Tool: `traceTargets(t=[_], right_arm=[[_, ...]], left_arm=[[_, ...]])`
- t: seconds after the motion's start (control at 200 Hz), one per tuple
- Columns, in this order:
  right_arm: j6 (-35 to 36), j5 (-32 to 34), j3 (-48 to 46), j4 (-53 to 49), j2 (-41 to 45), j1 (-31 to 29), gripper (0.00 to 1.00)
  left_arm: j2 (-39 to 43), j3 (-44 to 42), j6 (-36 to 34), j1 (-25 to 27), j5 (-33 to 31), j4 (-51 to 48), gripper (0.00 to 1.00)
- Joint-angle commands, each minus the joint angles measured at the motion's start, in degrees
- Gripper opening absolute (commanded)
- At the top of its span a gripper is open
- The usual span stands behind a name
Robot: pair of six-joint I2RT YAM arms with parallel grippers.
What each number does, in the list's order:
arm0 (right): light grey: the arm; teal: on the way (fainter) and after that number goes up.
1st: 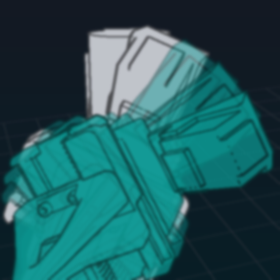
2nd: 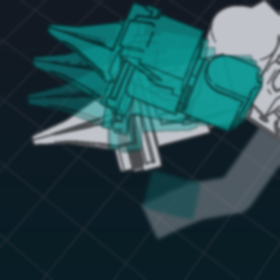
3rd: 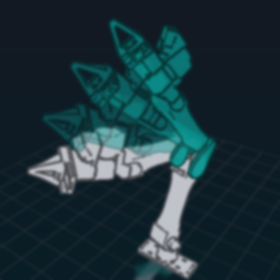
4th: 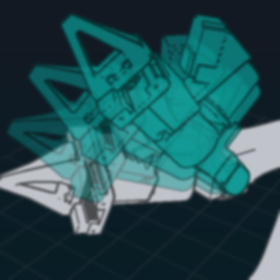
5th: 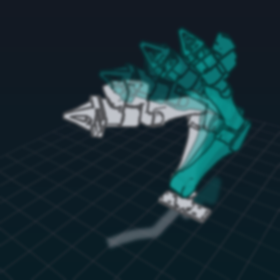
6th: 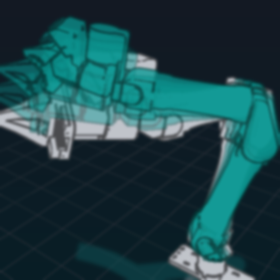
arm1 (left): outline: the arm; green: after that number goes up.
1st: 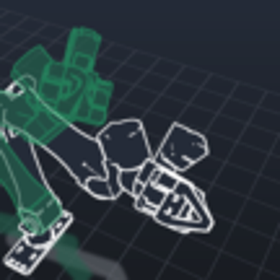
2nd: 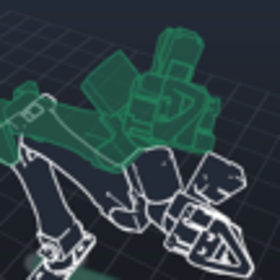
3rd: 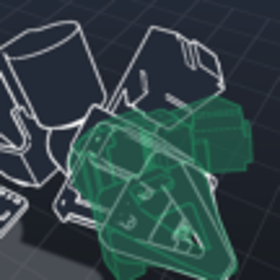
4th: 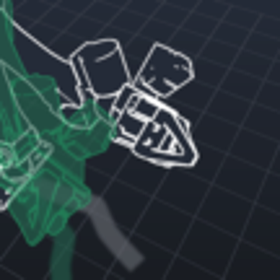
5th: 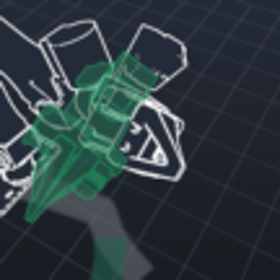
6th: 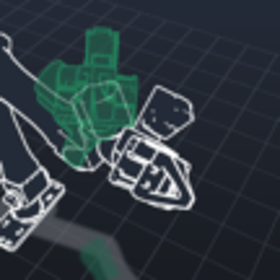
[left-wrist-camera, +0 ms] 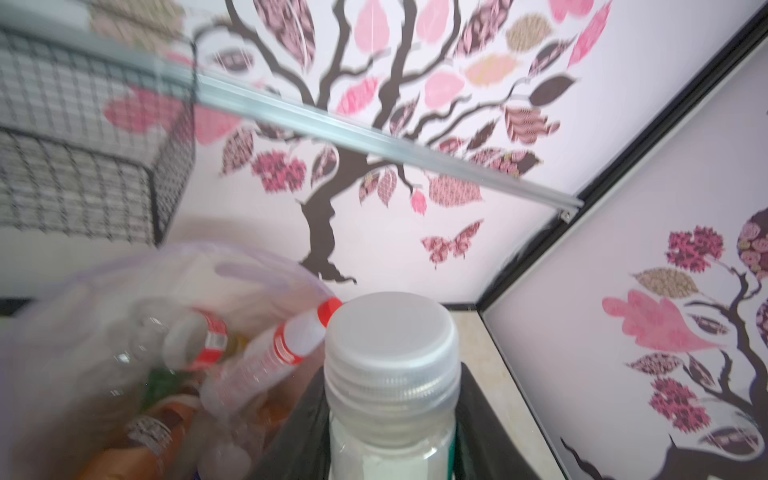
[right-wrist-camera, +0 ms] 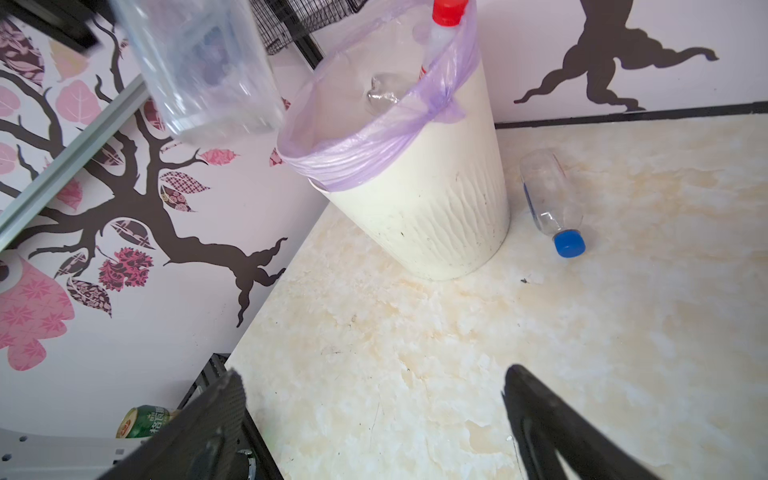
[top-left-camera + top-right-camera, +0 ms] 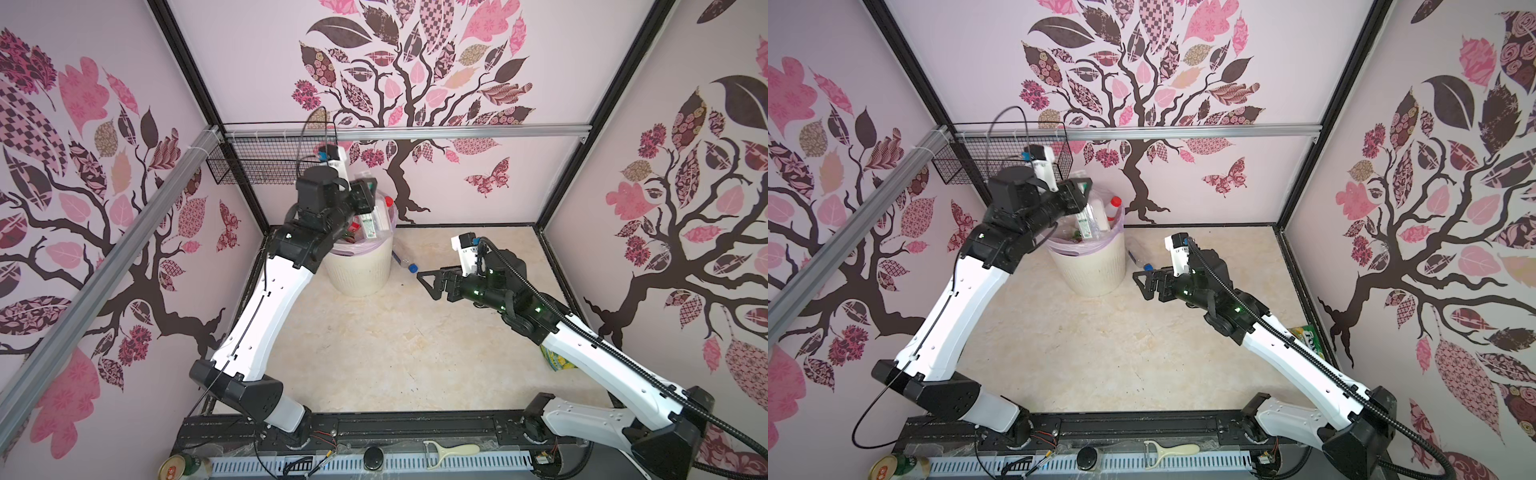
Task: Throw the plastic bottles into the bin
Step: 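Swing left gripper over the bin and release the green-capped bottle, then lower left arm from the bin while right gripper reaches the blue-capped bottle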
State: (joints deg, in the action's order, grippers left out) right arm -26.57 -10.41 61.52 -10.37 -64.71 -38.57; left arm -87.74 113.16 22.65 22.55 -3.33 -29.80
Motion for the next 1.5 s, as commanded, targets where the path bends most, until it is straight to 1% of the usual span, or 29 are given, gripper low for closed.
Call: traceTargets(t=[0.0, 0.115, 0.25, 0.405, 0.455, 0.515, 0.54, 0.6, 0.675, 0.7, 0.71, 0.795, 0.9, 1.075, 1.185, 1.305, 1.41, 1.495], right_arm=[[0.9, 1.3, -0.5, -0.3, 1.5, -0.3, 1.00], [1.3, 1.9, -0.9, -0.4, 1.4, -0.3, 1.00], [1.4, 2.1, -1.5, 0.0, 0.6, -0.3, 1.00], [1.3, 1.5, -1.6, 0.9, -0.7, -0.4, 1.00], [1.2, 1.4, -1.6, 0.9, -0.9, -0.3, 1.00], [1.2, 1.4, -1.9, 0.9, -0.8, -0.3, 1.00], [1.3, 1.5, -2.0, 0.9, -0.8, -0.3, 1.00], [1.4, 1.7, -2.3, 0.7, -0.7, -0.3, 0.99], [1.4, 1.9, -2.7, 0.8, -0.7, -0.3, 1.00], [1.4, 1.9, -2.9, 0.9, -0.7, -0.3, 1.00], [1.4, 2.0, -3.0, 0.9, -0.6, -0.3, 0.99], [1.2, 2.0, -3.2, 1.4, -0.9, -0.3, 0.99], [1.2, 3.0, -2.9, 1.4, -1.6, -0.3, 0.99], [2.6, 7.3, -1.0, 0.3, -4.1, 0.5, 0.99], [2.1, 7.0, -1.0, 1.3, -7.2, 4.5, 0.99], [1.8, 5.3, -0.2, 3.9, -12.9, 9.5, 1.00], [4.3, 7.8, 2.4, 4.9, -19.5, 10.9, 1.00], [6.0, 8.7, 4.5, 6.8, -24.8, 11.2, 1.00]], left_arm=[[1.3, 6.5, -7.3, -2.4, -4.2, 2.4, 0.41], [2.8, 8.2, -11.7, -4.3, -7.3, 7.3, 0.41], [2.2, 8.1, -10.9, -6.9, -6.6, 9.9, 0.40], [-2.7, 3.2, -10.2, -7.5, -4.0, 9.2, 0.41], [-4.6, 0.7, -9.7, -7.6, -3.6, 9.1, 0.44], [-7.5, 0.4, -8.3, -8.1, -2.9, 6.1, 0.53], [-8.7, 0.9, -7.5, -8.5, -2.2, 4.5, 0.60], [-10.5, 2.0, -6.1, -9.0, -0.7, 1.1, 0.73], [-9.7, 2.1, -5.3, -9.1, -1.5, -0.6, 0.92], [-8.7, 1.4, -5.0, -9.0, -1.5, -0.1, 0.97], [-8.3, 1.1, -5.0, -9.1, -1.4, 0.2, 0.98], [-4.5, -1.3, -4.2, -9.0, -0.1, 2.7, 0.98], [-1.3, -2.4, -2.9, -9.1, 1.6, 3.4, 0.98], [4.9, -8.3, 1.0, -8.9, 4.9, 4.8, 0.98], [9.3, -15.0, 4.7, -7.8, 7.8, 6.8, 0.99], [13.4, -23.2, 7.6, -4.7, 9.5, 8.6, 0.98], [16.1, -30.3, 9.5, -1.7, 10.2, 9.0, 0.98], [18.2, -36.8, 12.2, -0.9, 11.5, 10.0, 0.98]])
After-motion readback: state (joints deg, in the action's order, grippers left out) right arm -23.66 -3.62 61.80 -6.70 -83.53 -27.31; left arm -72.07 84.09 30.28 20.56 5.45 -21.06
